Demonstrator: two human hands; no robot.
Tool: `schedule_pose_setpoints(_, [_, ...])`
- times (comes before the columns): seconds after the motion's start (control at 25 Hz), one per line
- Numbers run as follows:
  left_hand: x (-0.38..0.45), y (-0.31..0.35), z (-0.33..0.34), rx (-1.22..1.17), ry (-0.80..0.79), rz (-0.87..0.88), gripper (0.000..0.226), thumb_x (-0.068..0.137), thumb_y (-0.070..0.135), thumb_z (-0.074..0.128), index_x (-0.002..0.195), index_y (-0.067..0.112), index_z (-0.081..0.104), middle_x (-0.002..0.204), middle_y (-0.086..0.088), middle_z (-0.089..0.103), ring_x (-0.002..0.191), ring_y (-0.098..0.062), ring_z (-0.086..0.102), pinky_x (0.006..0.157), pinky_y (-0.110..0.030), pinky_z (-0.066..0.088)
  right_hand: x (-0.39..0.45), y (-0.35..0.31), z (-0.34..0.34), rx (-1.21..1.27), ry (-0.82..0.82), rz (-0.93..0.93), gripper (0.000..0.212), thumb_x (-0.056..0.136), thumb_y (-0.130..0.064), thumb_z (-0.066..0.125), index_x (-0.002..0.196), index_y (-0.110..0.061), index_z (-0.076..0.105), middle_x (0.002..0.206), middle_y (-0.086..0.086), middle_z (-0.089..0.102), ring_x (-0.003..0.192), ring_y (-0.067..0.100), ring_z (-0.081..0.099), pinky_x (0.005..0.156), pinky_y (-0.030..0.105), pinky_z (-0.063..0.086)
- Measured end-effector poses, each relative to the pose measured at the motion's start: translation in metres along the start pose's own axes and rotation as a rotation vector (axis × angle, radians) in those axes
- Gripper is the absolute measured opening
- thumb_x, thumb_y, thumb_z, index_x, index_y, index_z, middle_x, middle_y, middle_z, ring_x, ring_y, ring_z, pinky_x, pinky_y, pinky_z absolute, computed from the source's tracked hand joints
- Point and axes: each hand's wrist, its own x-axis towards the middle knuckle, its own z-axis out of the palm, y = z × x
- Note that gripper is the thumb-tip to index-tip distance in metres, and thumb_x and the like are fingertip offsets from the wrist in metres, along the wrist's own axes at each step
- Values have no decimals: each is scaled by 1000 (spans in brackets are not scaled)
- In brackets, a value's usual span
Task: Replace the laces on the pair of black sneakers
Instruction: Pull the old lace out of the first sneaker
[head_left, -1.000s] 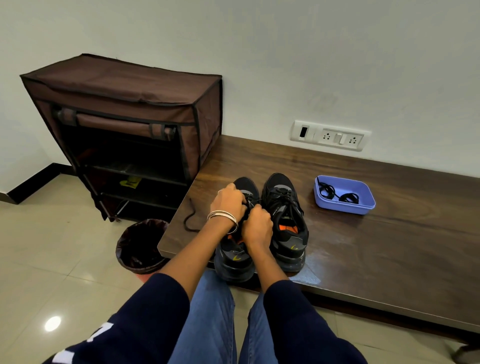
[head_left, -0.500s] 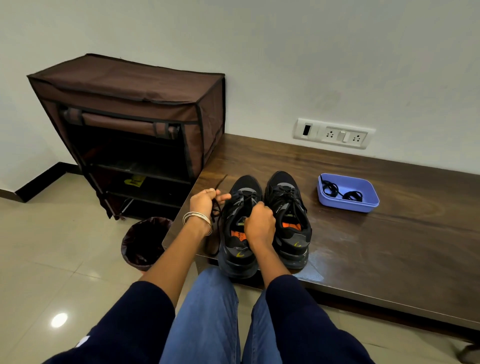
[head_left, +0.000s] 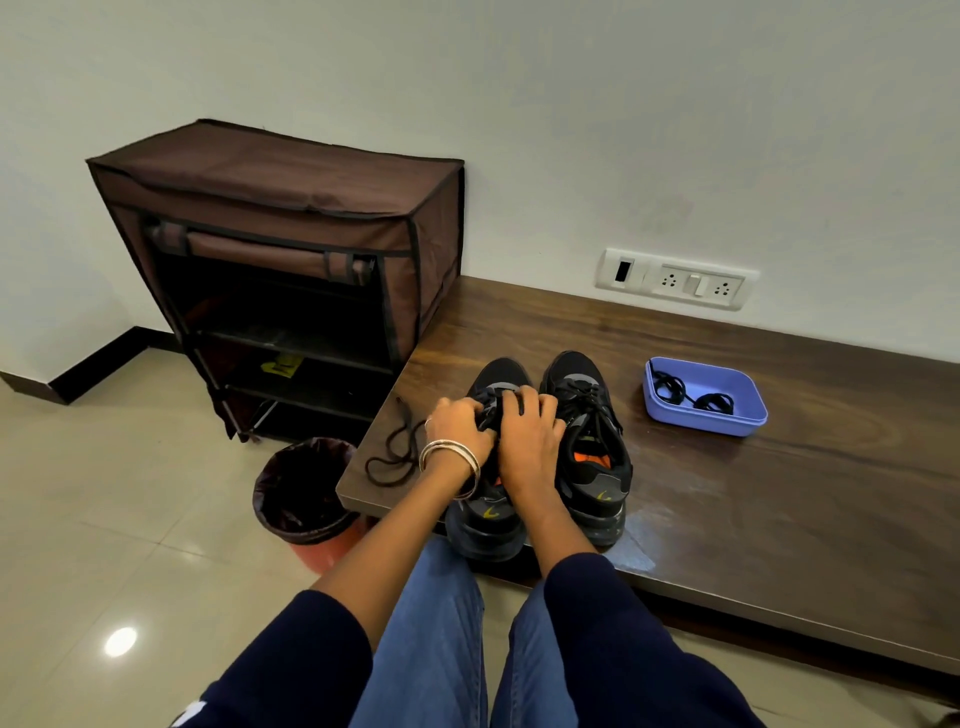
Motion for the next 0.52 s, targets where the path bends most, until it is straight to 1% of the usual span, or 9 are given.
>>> schedule_pose_setpoints(0.08, [-8, -7, 5, -46, 58, -70, 39, 87, 27, 63, 124, 18, 61, 125, -10, 57, 113, -30, 56, 93, -38, 45, 2, -1, 1, -51, -31, -53, 40, 96, -11, 49, 135, -14, 47, 143, 9, 40, 125, 31, 35, 97, 45, 35])
schedule_pose_setpoints(0.24, [-19, -11, 11, -164, 148, -102, 35, 91, 28, 56, 123, 17, 62, 121, -10, 60, 109, -31, 57, 90, -40, 45, 9, -1, 1, -112, -66, -97, 32, 97, -15, 47, 129, -13, 51, 140, 6, 41, 127, 29, 36, 99, 45, 35])
schedule_pose_setpoints(0.32, [-22, -10, 12, -184, 169, -109, 33, 91, 29, 56, 122, 18, 63, 120, -8, 61, 107, -31, 58, 88, -39, 46, 16, -2, 0, -108, -49, -106, 31, 98, -17, 48, 128, -12, 53, 137, 5, 44, 126, 27, 39, 99, 44, 36])
schedule_pose_setpoints(0.4, [-23, -10, 11, -175, 169, -118, 33, 92, 29, 54, 122, 20, 62, 120, -6, 59, 107, -30, 57, 86, -38, 45, 22, -3, -1, -85, -35, -97, 30, 97, -18, 49, 125, -12, 56, 131, 5, 49, 121, 26, 45, 96, 42, 39])
schedule_pose_setpoints(0.52, [-22, -10, 11, -169, 158, -133, 34, 92, 31, 53, 125, 21, 59, 123, -5, 56, 108, -29, 56, 85, -38, 45, 24, -5, -3, -36, 4, -105, 28, 96, -19, 49, 118, -10, 61, 121, 8, 56, 108, 27, 56, 88, 40, 43])
